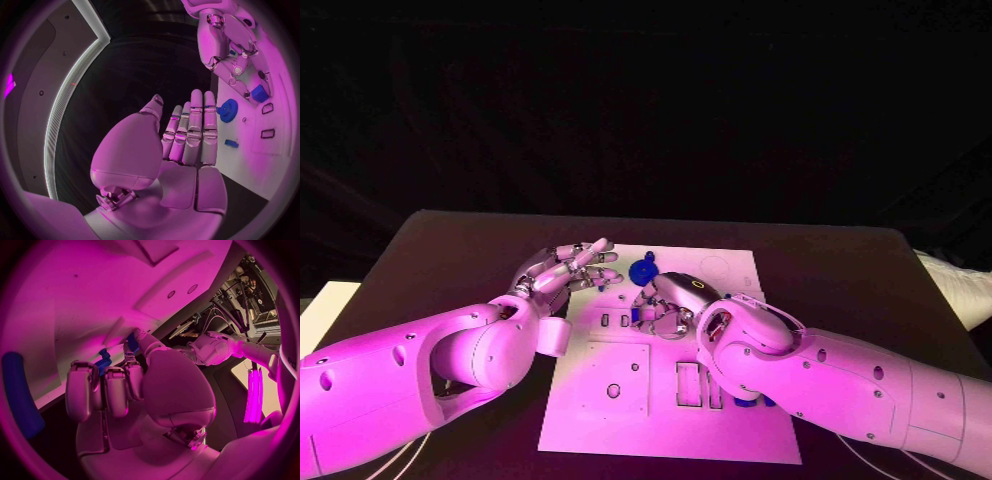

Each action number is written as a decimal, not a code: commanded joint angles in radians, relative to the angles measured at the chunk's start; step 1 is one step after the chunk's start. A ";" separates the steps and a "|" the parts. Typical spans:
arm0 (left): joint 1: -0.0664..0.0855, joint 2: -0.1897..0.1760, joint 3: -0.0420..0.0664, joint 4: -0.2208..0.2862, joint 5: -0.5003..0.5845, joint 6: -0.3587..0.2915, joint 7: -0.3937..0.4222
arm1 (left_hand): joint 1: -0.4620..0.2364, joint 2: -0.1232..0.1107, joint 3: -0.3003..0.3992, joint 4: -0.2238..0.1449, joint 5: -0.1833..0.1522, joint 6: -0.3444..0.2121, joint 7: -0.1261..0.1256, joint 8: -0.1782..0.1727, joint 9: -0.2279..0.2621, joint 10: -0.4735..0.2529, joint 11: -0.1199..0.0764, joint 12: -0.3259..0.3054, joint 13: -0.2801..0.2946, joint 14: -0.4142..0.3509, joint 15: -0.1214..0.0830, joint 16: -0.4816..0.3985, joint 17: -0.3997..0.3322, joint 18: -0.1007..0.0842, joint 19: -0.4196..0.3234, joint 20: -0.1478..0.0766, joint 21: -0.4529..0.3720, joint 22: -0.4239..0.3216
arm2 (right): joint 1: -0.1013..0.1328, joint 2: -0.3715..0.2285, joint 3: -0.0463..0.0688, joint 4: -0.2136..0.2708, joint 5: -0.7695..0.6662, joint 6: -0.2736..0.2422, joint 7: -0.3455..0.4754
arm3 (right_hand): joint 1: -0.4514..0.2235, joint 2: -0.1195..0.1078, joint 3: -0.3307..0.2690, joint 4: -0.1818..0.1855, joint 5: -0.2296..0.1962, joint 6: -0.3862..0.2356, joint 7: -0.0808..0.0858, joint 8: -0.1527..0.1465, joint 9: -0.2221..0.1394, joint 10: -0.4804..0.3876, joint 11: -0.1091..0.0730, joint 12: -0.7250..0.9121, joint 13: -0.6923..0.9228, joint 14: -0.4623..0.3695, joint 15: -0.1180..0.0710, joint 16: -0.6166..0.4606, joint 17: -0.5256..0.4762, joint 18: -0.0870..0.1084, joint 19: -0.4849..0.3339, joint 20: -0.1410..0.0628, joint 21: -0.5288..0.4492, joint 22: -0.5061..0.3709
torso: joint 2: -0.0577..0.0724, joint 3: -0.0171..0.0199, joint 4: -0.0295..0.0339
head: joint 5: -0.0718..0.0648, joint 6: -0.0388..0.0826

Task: Assemble the parts on the task board

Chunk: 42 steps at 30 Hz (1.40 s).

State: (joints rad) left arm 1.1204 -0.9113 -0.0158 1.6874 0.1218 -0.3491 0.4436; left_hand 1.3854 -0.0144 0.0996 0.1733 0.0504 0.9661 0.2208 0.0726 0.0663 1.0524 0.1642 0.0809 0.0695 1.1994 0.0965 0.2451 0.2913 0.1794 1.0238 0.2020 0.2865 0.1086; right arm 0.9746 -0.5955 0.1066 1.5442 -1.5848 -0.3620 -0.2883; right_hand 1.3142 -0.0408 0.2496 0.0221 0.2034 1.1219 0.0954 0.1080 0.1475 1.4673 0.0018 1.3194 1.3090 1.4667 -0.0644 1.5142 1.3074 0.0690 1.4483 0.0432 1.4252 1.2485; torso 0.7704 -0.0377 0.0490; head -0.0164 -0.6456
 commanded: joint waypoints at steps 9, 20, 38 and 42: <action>0.001 0.005 0.001 0.001 0.002 0.016 0.005 | 0.001 0.006 0.003 -0.006 0.001 -0.003 0.005 -0.005 0.000 -0.002 -0.001 -0.005 0.001 -0.005 0.001 -0.002 0.001 0.003 -0.003 0.005 -0.003 -0.001 | -0.007 -0.003 -0.006 0.003 -0.028 0.066 -0.033 | -0.028 -0.025 -0.019 0.008 -0.001 -0.011 0.009 -0.021 -0.005 -0.007 0.017 -0.022 0.088 0.082 0.011 -0.006 0.156 -0.005 -0.007 0.006 -0.007 -0.005 | 0.000 0.0005 -0.0006 | -0.001 0.001; 0.001 0.005 0.001 0.001 0.002 0.016 0.002 | 0.001 0.007 0.003 -0.007 0.001 -0.003 0.005 -0.005 0.000 -0.002 0.000 -0.006 0.001 -0.005 0.001 -0.002 0.002 0.003 -0.003 0.005 -0.003 -0.002 | -0.008 -0.005 -0.008 0.004 -0.030 0.051 -0.042 | -0.037 -0.045 -0.028 0.013 -0.001 -0.063 0.029 -0.047 -0.020 -0.028 0.033 -0.059 0.067 0.080 0.024 -0.011 0.150 -0.004 -0.009 0.018 -0.011 -0.009 | -0.001 0.0004 -0.0009 | 0.000 0.001; 0.001 0.005 0.001 0.000 0.002 0.017 0.000 | 0.002 0.008 0.004 -0.008 0.001 -0.003 0.006 -0.005 0.000 -0.002 0.000 -0.006 0.001 -0.005 0.001 -0.002 0.002 0.003 -0.003 0.005 -0.003 -0.002 | -0.008 -0.007 -0.010 0.009 -0.026 -0.018 -0.041 | -0.053 -0.066 -0.059 0.034 -0.013 -0.138 0.046 -0.045 -0.038 -0.068 0.050 -0.136 0.018 0.077 0.040 -0.020 0.139 -0.002 -0.014 0.034 -0.016 -0.017 | 0.000 0.0006 -0.0009 | -0.002 0.001; 0.001 0.005 0.001 -0.003 0.002 0.020 -0.001 | 0.003 0.009 0.005 -0.009 0.001 -0.003 0.006 -0.005 0.000 -0.002 0.000 -0.006 0.001 -0.005 0.001 -0.002 0.003 0.003 -0.003 0.005 -0.003 -0.002 | -0.012 -0.017 -0.010 0.021 -0.018 -0.081 -0.006 | -0.060 -0.077 -0.077 0.045 -0.013 -0.148 0.047 -0.045 -0.039 -0.069 0.052 -0.136 0.016 0.076 0.041 -0.021 0.138 -0.002 -0.014 0.036 -0.016 -0.015 | 0.000 0.0016 0.0002 | -0.001 -0.001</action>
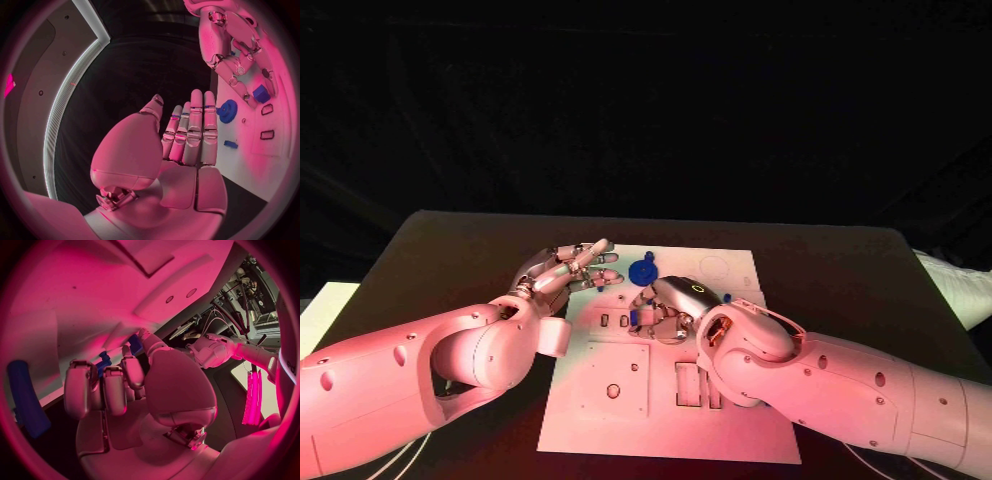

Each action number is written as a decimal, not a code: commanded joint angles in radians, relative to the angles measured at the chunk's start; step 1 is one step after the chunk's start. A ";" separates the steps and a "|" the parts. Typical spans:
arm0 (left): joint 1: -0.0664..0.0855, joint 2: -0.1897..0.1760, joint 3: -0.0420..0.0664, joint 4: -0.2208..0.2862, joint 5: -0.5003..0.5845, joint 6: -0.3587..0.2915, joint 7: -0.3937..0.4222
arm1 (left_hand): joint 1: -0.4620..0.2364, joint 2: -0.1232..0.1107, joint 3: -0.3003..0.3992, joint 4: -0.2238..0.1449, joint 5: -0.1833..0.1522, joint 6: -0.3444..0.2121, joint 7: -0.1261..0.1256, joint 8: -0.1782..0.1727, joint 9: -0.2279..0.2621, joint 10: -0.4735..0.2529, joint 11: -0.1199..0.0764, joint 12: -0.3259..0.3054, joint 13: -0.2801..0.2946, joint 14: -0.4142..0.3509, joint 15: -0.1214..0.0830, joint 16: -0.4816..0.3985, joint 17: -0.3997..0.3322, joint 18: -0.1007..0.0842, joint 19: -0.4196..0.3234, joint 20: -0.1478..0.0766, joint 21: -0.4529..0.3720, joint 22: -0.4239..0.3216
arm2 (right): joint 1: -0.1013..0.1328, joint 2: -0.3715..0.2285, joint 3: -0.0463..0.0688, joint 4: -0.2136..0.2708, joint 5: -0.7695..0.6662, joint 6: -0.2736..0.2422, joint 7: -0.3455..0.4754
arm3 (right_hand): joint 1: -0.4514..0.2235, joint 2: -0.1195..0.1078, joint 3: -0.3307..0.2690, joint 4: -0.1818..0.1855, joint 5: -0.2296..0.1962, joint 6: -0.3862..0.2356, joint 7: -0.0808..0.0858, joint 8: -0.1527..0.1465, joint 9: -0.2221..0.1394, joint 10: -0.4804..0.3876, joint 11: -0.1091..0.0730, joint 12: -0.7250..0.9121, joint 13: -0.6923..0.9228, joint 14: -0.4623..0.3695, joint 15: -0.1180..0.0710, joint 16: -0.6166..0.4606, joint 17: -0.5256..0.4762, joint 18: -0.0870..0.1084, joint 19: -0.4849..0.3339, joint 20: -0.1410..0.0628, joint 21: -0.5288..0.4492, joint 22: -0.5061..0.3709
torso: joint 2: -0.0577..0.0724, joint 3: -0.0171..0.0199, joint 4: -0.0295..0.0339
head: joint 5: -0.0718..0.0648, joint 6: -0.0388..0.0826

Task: Assemble the parts on the task board

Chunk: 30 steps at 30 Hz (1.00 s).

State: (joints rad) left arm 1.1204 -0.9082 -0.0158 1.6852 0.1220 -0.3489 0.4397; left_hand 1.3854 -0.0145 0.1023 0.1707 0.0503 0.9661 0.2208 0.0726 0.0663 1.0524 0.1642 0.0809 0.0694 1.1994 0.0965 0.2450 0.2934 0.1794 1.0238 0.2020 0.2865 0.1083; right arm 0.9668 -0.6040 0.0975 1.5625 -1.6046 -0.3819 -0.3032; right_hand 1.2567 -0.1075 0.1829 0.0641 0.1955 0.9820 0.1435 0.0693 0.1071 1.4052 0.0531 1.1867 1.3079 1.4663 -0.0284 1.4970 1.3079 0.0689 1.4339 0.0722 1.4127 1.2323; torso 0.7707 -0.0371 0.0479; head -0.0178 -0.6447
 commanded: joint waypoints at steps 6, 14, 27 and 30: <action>0.001 0.003 0.001 -0.017 -0.015 0.032 -0.016 | 0.002 0.014 0.003 -0.015 0.002 0.016 -0.014 0.002 0.002 0.022 -0.020 0.001 0.004 0.084 -0.026 0.059 0.045 0.006 0.065 -0.020 0.039 0.016 | -0.008 -0.040 0.002 0.023 0.083 -0.107 0.155 | -0.003 -0.024 -0.050 0.019 -0.005 -0.033 0.005 -0.007 -0.003 0.002 0.006 0.019 0.030 0.083 0.010 0.015 0.167 -0.006 0.009 0.010 0.007 0.021 | -0.002 0.0031 -0.0026 | 0.005 0.000; 0.002 0.010 0.001 -0.071 -0.146 0.098 -0.124 | -0.004 0.010 0.008 -0.016 0.007 0.038 -0.055 0.000 0.001 0.222 -0.086 0.101 0.061 0.308 -0.099 0.584 0.495 0.004 0.244 -0.094 0.205 0.102 | 0.024 -0.121 0.015 0.083 0.234 -0.095 0.317 | 0.005 -0.014 -0.077 0.033 -0.025 -0.038 0.007 -0.003 -0.003 0.005 0.009 0.033 0.038 0.084 0.013 0.018 0.173 -0.008 0.011 0.014 0.011 0.029 | -0.009 0.0119 -0.0096 | 0.013 -0.001; 0.083 0.011 0.002 -0.126 -0.669 0.289 -0.660 | -0.152 0.003 -0.086 0.067 -0.001 0.096 -0.131 0.243 0.147 0.151 -0.144 0.964 0.828 0.363 -0.142 1.309 1.255 -0.080 0.357 -0.143 0.952 0.907 | 0.096 -0.334 0.036 0.159 0.596 -0.078 0.465 | 0.041 0.039 -0.085 0.031 -0.037 -0.020 0.004 0.004 0.003 -0.006 0.005 0.019 0.026 0.078 0.010 -0.001 0.148 -0.005 0.007 0.012 0.004 0.016 | -0.029 0.0294 -0.0326 | 0.057 -0.013; 0.103 0.018 0.002 -0.126 -0.805 0.325 -0.770 | -0.163 -0.008 -0.128 0.103 0.002 0.079 -0.149 0.328 0.221 0.182 -0.163 1.037 0.904 0.371 -0.152 1.326 1.277 -0.088 0.368 -0.154 1.010 0.981 | 0.100 -0.349 0.039 0.147 0.631 -0.090 0.473 | 0.042 0.041 -0.085 0.031 -0.036 -0.020 0.003 0.004 0.003 -0.007 0.005 0.018 0.025 0.077 0.010 -0.002 0.147 -0.004 0.006 0.012 0.003 0.013 | -0.030 0.0348 -0.0385 | 0.067 -0.015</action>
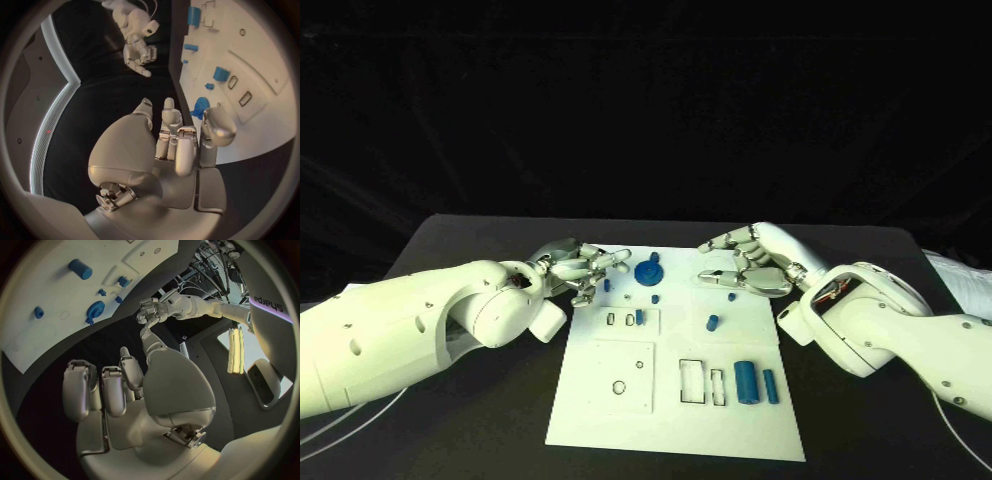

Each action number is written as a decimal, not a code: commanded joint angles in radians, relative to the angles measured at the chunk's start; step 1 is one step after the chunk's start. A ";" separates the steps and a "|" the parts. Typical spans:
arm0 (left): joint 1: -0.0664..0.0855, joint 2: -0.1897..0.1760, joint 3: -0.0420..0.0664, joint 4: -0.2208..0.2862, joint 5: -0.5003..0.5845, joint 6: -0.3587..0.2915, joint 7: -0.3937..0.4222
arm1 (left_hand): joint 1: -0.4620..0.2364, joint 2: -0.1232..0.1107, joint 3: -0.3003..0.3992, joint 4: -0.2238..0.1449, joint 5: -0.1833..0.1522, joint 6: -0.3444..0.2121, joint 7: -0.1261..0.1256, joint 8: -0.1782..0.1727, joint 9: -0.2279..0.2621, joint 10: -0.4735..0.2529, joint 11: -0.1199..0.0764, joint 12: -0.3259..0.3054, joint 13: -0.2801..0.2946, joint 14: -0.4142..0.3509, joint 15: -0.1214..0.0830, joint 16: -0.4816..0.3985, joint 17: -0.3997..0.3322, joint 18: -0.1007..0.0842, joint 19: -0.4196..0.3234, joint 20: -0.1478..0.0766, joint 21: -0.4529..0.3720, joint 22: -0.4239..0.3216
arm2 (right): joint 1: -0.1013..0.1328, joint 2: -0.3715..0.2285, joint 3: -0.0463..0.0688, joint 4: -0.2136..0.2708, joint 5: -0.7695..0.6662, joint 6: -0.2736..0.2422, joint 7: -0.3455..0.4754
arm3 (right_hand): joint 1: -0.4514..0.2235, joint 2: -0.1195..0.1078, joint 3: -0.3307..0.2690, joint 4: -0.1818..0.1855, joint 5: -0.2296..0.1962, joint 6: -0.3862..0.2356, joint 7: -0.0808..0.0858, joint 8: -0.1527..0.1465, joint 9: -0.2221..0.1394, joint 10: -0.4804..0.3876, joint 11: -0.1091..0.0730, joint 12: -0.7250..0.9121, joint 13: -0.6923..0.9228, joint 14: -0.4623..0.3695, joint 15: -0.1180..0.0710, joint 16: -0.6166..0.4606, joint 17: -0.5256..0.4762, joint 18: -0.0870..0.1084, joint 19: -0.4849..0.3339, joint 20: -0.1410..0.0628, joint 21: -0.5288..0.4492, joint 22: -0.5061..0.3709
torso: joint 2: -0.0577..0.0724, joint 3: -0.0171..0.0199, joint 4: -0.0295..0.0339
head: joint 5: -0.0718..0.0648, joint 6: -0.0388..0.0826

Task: Assemble the parts on the task board

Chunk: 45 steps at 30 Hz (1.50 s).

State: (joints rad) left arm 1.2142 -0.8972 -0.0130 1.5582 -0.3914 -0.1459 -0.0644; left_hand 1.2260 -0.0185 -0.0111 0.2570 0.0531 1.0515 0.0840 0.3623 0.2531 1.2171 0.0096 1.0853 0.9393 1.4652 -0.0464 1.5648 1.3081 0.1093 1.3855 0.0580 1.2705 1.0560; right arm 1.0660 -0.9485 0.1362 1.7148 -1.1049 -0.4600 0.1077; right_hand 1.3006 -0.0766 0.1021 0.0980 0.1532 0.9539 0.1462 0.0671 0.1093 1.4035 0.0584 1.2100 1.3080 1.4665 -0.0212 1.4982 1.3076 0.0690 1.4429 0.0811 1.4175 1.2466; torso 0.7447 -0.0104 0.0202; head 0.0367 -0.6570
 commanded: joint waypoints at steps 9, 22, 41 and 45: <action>0.063 0.060 -0.001 -0.021 -0.485 0.191 -0.447 | -0.049 0.024 -0.107 0.033 -0.001 -0.063 -0.038 0.223 0.231 0.094 -0.031 0.138 0.162 0.106 -0.033 0.006 0.263 -0.041 0.042 -0.026 0.118 0.173 | 0.007 -0.018 0.003 -0.048 0.171 -0.031 0.061 | 0.002 0.016 -0.005 -0.005 0.015 0.010 0.000 0.006 0.002 -0.010 -0.001 -0.013 0.019 0.075 0.002 -0.008 0.140 -0.003 -0.006 0.002 -0.006 -0.008 | -0.008 0.0113 -0.0112 | 0.021 -0.010; 0.095 0.168 -0.002 -0.095 -0.588 0.259 -0.549 | -0.089 0.031 -0.162 0.035 -0.005 -0.084 -0.045 0.259 0.290 0.114 -0.038 0.164 0.197 0.106 -0.039 0.006 0.263 -0.051 0.062 -0.032 0.151 0.229 | 0.010 -0.009 0.003 -0.091 0.175 -0.047 0.039 | -0.001 0.018 -0.009 -0.002 0.020 0.012 0.000 0.006 0.002 -0.011 -0.001 -0.015 0.018 0.075 0.001 -0.010 0.138 -0.003 -0.007 0.002 -0.007 -0.010 | -0.007 0.0078 -0.0132 | 0.020 -0.015; 0.101 0.258 -0.008 -0.150 -0.688 0.378 -0.582 | -0.096 0.045 -0.174 0.036 -0.005 -0.093 -0.045 0.263 0.305 0.115 -0.038 0.166 0.201 0.106 -0.040 0.006 0.263 -0.054 0.068 -0.033 0.159 0.244 | 0.010 0.009 0.003 -0.113 0.172 -0.071 0.042 | -0.007 0.023 -0.021 0.003 0.050 0.016 -0.001 0.006 0.004 -0.010 -0.002 -0.014 0.017 0.075 0.000 -0.012 0.136 -0.002 -0.007 0.001 -0.009 -0.012 | -0.006 0.0075 -0.0146 | 0.023 -0.025; 0.101 0.267 -0.010 -0.153 -0.690 0.390 -0.584 | -0.098 0.048 -0.175 0.036 -0.005 -0.094 -0.045 0.263 0.307 0.116 -0.038 0.167 0.203 0.106 -0.040 0.006 0.263 -0.055 0.070 -0.033 0.161 0.247 | 0.010 0.011 0.003 -0.115 0.173 -0.072 0.042 | -0.007 0.023 -0.021 0.004 0.051 0.016 -0.001 0.006 0.004 -0.010 -0.002 -0.014 0.017 0.075 0.000 -0.012 0.136 -0.002 -0.007 0.001 -0.009 -0.012 | -0.005 0.0065 -0.0145 | 0.022 -0.025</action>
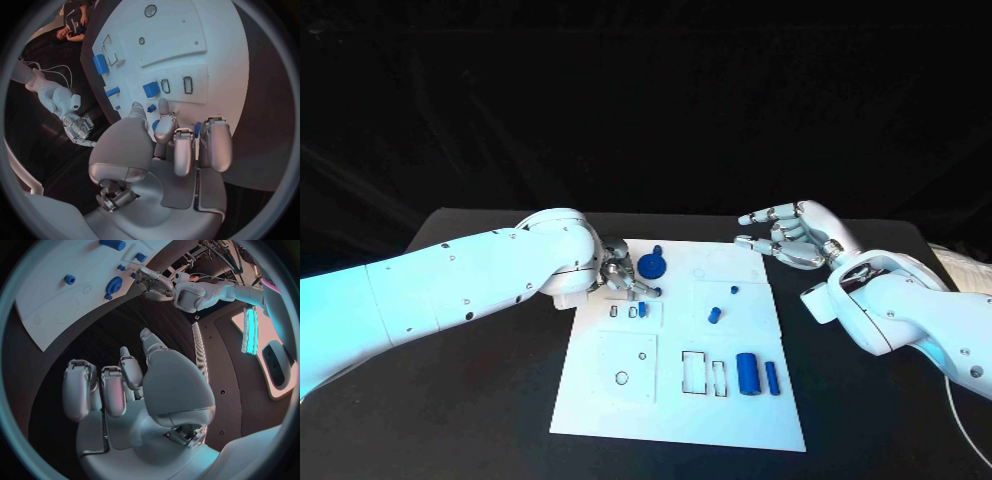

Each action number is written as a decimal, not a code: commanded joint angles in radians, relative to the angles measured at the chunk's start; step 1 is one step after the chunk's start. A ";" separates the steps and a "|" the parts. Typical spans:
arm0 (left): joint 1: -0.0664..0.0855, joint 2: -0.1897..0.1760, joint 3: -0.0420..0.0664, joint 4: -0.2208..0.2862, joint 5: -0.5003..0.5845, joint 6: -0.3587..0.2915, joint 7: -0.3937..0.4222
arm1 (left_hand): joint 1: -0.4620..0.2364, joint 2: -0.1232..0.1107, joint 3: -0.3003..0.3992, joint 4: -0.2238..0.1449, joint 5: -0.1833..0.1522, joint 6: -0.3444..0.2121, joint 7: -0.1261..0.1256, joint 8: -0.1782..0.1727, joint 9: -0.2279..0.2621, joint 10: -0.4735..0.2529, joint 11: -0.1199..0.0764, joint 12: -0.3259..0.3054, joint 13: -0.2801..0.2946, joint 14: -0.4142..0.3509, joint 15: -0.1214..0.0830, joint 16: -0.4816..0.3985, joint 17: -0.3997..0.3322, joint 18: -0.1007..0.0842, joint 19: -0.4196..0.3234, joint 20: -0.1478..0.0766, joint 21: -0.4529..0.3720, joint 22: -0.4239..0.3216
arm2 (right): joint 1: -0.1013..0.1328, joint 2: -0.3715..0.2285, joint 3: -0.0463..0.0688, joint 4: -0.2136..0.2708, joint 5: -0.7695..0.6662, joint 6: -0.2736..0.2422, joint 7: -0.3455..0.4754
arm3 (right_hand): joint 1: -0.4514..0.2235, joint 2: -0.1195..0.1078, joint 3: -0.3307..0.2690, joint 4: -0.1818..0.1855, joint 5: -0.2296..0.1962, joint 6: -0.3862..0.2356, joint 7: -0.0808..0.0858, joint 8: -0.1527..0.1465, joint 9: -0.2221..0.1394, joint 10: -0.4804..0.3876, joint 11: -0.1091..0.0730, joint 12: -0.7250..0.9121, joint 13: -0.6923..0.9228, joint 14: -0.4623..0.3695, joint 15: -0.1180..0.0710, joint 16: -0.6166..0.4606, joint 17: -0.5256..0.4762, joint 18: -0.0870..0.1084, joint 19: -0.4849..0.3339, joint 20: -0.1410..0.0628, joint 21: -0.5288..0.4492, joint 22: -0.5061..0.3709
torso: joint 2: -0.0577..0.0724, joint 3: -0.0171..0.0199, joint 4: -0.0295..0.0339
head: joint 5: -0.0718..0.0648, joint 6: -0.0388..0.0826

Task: Assemble the parts on the task board

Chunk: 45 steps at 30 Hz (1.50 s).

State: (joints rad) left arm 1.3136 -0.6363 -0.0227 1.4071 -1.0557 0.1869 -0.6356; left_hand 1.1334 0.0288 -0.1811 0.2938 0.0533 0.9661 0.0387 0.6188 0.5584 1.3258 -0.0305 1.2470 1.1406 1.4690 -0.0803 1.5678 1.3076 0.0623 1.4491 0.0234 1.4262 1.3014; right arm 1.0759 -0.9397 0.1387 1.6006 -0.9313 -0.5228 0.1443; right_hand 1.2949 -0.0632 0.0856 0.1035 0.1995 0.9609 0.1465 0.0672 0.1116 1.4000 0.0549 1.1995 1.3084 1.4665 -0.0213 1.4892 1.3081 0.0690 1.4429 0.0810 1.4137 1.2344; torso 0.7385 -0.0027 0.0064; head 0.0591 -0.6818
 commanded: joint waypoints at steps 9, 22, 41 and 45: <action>0.001 0.021 -0.003 -0.007 -0.027 0.079 -0.015 | 0.008 0.016 -0.005 -0.005 -0.004 -0.012 -0.001 0.010 0.012 0.010 0.001 0.008 0.006 0.102 -0.007 0.003 0.263 -0.009 0.008 0.001 0.009 0.008 | -0.001 0.006 0.000 -0.004 0.000 -0.007 0.004 | -0.002 0.009 -0.006 -0.001 0.007 0.009 -0.002 0.006 0.002 -0.008 0.001 -0.005 0.016 0.074 0.000 -0.004 0.135 -0.002 -0.008 0.001 -0.006 -0.002 | 0.001 -0.0013 -0.0001 | 0.000 -0.002; 0.001 0.028 -0.003 -0.005 -0.027 0.106 -0.016 | 0.033 0.027 0.001 -0.007 -0.003 -0.016 -0.001 0.013 0.026 0.011 0.001 0.010 0.010 0.102 -0.007 0.003 0.263 -0.010 0.010 0.001 0.013 0.015 | -0.001 0.013 0.000 -0.013 0.001 0.000 -0.001 | -0.003 0.010 -0.006 -0.001 0.009 0.010 -0.002 0.006 0.002 -0.008 0.001 -0.007 0.015 0.074 0.000 -0.005 0.133 -0.002 -0.009 0.001 -0.007 -0.003 | 0.001 -0.0014 0.0004 | 0.000 -0.008; 0.001 0.032 -0.003 0.000 -0.027 0.130 -0.016 | 0.102 0.050 0.049 -0.014 -0.003 -0.024 -0.003 0.017 0.053 0.014 -0.001 0.015 0.020 0.102 -0.008 0.003 0.263 -0.011 0.011 0.000 0.017 0.024 | -0.003 0.017 0.000 -0.016 0.001 0.009 -0.006 | -0.002 0.011 -0.007 0.000 0.010 0.010 -0.002 0.006 0.002 -0.010 0.001 -0.010 0.012 0.073 0.000 -0.007 0.131 -0.001 -0.010 0.001 -0.009 -0.007 | 0.001 -0.0018 -0.0003 | 0.000 -0.010; 0.001 0.034 -0.003 -0.003 -0.028 0.128 -0.016 | 0.129 0.052 0.075 -0.018 -0.003 -0.027 -0.004 0.015 0.059 0.014 -0.002 0.014 0.021 0.102 -0.009 0.003 0.263 -0.011 0.011 -0.001 0.018 0.026 | -0.003 0.017 0.000 -0.014 -0.002 0.013 -0.008 | -0.002 0.011 -0.007 0.000 0.010 0.010 -0.002 0.006 0.002 -0.010 0.001 -0.010 0.012 0.073 0.000 -0.007 0.130 -0.001 -0.010 0.001 -0.009 -0.007 | 0.002 -0.0018 -0.0005 | 0.000 -0.010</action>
State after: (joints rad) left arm 1.3136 -0.6050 -0.0264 1.4034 -1.0795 0.2969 -0.6499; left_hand 1.2529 0.0818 -0.1090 0.2759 0.0533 0.9472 0.0344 0.6304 0.6173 1.3328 -0.0304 1.2581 1.1611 1.4655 -0.0837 1.5677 1.3081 0.0624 1.4561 0.0234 1.4406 1.3078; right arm 1.0740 -0.9239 0.1383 1.5844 -0.9289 -0.5246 0.1383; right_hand 1.2949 -0.0632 0.0857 0.1034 0.2033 0.9640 0.1434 0.0672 0.1119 1.3964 0.0586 1.1944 1.3084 1.4666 -0.0213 1.4853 1.3077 0.0690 1.4392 0.0847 1.4095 1.2281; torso 0.7399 -0.0044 0.0062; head 0.0586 -0.6915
